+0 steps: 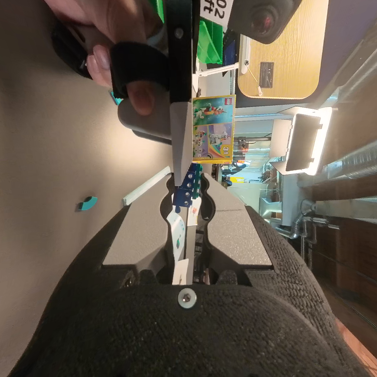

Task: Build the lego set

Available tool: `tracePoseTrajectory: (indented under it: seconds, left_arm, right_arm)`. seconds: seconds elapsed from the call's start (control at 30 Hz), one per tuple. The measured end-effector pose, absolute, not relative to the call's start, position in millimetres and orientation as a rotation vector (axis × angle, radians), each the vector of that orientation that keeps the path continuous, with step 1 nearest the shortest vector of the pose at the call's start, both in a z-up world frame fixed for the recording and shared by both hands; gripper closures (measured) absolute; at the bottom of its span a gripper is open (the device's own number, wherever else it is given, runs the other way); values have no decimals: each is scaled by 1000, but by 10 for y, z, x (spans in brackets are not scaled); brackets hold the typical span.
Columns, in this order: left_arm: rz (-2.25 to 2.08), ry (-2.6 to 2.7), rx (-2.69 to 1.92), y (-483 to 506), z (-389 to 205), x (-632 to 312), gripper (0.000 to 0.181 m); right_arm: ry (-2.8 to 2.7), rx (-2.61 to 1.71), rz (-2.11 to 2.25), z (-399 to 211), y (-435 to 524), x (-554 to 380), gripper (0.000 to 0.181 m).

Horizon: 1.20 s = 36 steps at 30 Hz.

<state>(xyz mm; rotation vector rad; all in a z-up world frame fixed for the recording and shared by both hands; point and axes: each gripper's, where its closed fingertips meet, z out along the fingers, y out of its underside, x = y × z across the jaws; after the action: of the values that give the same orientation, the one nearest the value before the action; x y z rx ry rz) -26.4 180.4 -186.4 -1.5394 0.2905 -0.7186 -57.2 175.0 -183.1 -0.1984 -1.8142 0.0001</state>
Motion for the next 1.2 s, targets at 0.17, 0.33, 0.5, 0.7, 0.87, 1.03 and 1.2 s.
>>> tracePoseTrajectory:
  seconds: [0.17, 0.33, 0.5, 0.7, 0.87, 1.03, 1.2]
  left_arm:
    - [-697, 301, -1563, 1813, -1894, -250, 174]
    - [-679, 314, -1587, 1822, -1925, -229, 174]
    - [-680, 310, -1583, 1819, -1920, -236, 174]
    - [-626, 377, -1594, 1796, -1942, -160, 174]
    - [-665, 335, -1605, 1806, -1945, -173, 174]
    - [-720, 294, -1612, 1808, -1947, -179, 173]
    - [-703, 259, -1630, 1829, -1968, -212, 173]
  right_arm:
    - [-1844, -242, 29, -1862, 1753, -556, 157]
    - [-1884, -243, 22, -1901, 1765, -531, 159]
    - [-1860, -227, 39, -1894, 1753, -535, 159]
    - [-1880, -268, 78, -1946, 1754, -520, 156]
    - [-1836, -228, 40, -1940, 1765, -530, 159]
    - [-1791, -210, 15, -1920, 1762, -526, 159]
    - [-1750, -178, -100, -1922, 1787, -536, 159]
